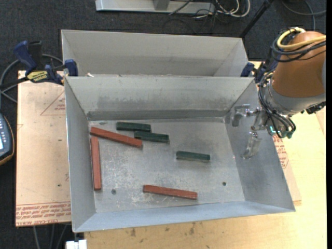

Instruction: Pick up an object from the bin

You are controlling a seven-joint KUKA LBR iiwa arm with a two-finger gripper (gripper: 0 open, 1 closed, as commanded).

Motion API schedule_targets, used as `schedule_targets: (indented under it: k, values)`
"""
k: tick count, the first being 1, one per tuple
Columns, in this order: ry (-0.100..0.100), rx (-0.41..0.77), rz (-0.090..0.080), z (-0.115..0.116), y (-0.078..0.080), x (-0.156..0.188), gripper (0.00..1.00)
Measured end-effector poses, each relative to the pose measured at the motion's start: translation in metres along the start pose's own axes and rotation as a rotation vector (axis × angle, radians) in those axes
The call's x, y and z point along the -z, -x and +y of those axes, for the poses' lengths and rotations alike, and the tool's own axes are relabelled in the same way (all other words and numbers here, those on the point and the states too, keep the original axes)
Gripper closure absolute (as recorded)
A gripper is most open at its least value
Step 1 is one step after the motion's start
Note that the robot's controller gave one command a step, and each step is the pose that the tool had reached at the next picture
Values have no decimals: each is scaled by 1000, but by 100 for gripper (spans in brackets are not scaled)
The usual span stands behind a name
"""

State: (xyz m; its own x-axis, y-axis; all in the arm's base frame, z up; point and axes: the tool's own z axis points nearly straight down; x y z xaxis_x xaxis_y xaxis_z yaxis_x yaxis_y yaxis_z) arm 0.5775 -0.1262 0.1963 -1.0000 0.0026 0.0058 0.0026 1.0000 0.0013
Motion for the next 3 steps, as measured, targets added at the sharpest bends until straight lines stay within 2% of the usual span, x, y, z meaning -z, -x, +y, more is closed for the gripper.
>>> schedule_targets:
  k: [1,2,3]
  values:
    - [3,83,-1,91,15,-131,0]
    - [1,24,-7,111,-3,-95,0]
    - [0,-110,-9,98,-1,-96,0]
